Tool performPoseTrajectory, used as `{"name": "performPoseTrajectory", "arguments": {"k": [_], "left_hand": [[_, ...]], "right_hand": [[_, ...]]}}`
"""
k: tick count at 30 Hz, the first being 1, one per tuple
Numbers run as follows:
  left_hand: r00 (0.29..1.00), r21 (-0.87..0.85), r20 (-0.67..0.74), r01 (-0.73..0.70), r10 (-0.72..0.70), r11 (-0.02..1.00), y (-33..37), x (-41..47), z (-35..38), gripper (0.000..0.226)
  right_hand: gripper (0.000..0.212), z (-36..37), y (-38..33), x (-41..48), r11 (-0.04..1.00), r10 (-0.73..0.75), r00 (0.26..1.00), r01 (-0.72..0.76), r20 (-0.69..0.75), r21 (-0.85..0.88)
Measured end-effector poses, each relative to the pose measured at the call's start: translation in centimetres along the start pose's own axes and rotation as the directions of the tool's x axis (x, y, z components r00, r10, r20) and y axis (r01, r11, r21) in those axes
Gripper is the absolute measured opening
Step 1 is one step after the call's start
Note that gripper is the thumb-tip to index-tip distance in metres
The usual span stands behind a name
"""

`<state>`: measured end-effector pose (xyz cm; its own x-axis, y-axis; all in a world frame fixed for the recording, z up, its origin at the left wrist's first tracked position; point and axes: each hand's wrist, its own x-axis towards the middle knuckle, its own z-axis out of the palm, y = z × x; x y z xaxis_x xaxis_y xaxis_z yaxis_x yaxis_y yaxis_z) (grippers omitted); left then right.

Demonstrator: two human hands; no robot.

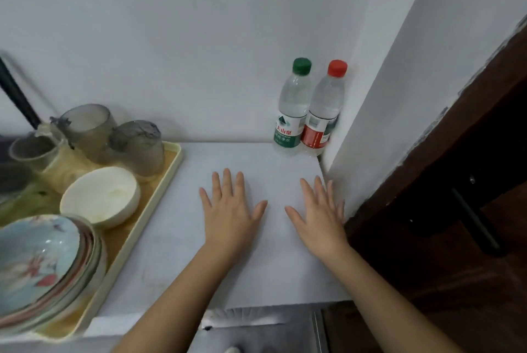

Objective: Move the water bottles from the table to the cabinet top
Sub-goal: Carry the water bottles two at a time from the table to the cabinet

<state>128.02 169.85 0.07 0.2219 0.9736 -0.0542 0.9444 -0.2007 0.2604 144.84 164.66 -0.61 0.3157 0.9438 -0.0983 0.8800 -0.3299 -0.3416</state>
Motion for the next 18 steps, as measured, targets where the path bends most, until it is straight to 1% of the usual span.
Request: {"name": "performPoseTrajectory", "arguments": {"k": [2, 4, 6, 8, 10, 12, 15, 18], "left_hand": [[0.996, 0.022, -0.010, 0.093, -0.093, 0.995, -0.9, -3.5, 0.1, 0.079], [0.980, 0.037, -0.056, 0.195, -0.193, 0.980, -1.7, -7.2, 0.3, 0.081], [0.954, 0.030, -0.113, 0.283, -0.278, 0.959, -2.4, -11.0, 0.5, 0.084], [0.919, 0.002, -0.140, 0.373, -0.369, 0.928, -3.0, -15.0, 0.9, 0.083], [0.870, -0.017, -0.164, 0.469, -0.465, 0.883, -3.4, -19.2, 1.4, 0.082], [0.802, -0.058, -0.187, 0.567, -0.567, 0.821, -3.6, -23.5, 1.8, 0.080], [0.673, -0.114, -0.207, 0.705, -0.710, 0.700, -3.4, -29.3, 2.5, 0.080], [0.533, -0.154, -0.179, 0.815, -0.827, 0.558, -3.1, -34.7, 3.6, 0.079]], "right_hand": [[0.071, 0.0, -0.5, -1.4, 0.993, -0.102, 0.993, 0.105, 0.059, -0.047], [0.073, 0.0, -1.1, -2.5, 0.973, -0.211, 0.970, 0.220, 0.124, -0.069], [0.073, 0.3, -1.8, -3.7, 0.939, -0.319, 0.929, 0.337, 0.189, -0.070], [0.073, 0.7, -2.8, -4.9, 0.879, -0.443, 0.863, 0.471, 0.242, -0.072], [0.074, 1.2, -4.0, -6.2, 0.796, -0.559, 0.777, 0.601, 0.288, -0.076], [0.075, 1.6, -5.5, -8.0, 0.695, -0.664, 0.670, 0.717, 0.332, -0.055], [0.078, 2.2, -8.1, -11.2, 0.514, -0.784, 0.474, 0.858, 0.400, -0.009], [0.081, 3.5, -10.3, -14.7, 0.305, -0.845, 0.279, 0.952, 0.456, -0.018]]}}
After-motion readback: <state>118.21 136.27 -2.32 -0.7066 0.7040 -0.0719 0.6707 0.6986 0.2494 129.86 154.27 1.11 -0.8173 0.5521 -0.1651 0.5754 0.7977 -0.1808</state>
